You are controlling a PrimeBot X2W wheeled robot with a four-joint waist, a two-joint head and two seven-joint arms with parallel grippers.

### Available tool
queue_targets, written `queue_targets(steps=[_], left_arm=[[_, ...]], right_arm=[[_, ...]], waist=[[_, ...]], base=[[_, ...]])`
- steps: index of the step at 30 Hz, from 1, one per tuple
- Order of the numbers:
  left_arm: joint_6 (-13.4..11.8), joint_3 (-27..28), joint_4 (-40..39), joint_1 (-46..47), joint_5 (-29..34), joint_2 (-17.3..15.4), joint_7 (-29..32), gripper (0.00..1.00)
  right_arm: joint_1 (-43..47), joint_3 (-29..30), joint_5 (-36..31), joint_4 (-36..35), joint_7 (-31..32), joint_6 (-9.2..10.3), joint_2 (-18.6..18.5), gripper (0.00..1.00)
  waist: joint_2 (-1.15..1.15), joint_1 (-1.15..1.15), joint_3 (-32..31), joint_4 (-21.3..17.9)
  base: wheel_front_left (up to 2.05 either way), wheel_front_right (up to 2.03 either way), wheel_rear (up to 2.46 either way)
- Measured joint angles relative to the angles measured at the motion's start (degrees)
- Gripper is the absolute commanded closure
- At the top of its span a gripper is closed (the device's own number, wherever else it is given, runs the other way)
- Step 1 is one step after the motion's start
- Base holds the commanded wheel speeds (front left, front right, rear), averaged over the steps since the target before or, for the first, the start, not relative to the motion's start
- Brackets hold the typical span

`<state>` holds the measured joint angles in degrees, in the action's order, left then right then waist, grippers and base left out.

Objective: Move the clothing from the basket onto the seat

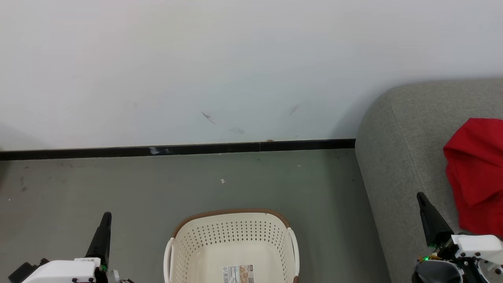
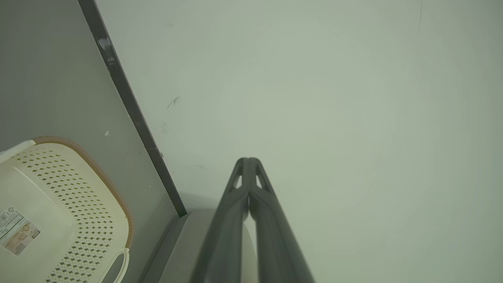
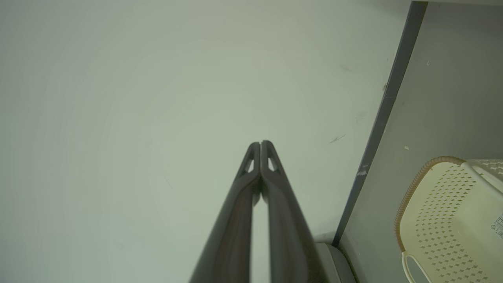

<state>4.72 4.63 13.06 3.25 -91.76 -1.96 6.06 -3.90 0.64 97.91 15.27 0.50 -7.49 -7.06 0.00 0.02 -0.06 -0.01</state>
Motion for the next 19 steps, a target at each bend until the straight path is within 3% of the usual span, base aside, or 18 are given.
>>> queue_targets(steps=[19], left_arm=[[0.0,0.0,0.0,0.0,0.0,0.0,0.0,1.0]], right_arm=[[0.0,0.0,0.0,0.0,0.0,0.0,0.0,1.0]], waist=[[0.0,-0.01,0.0,0.0]], base=[[0.0,0.0,0.0]])
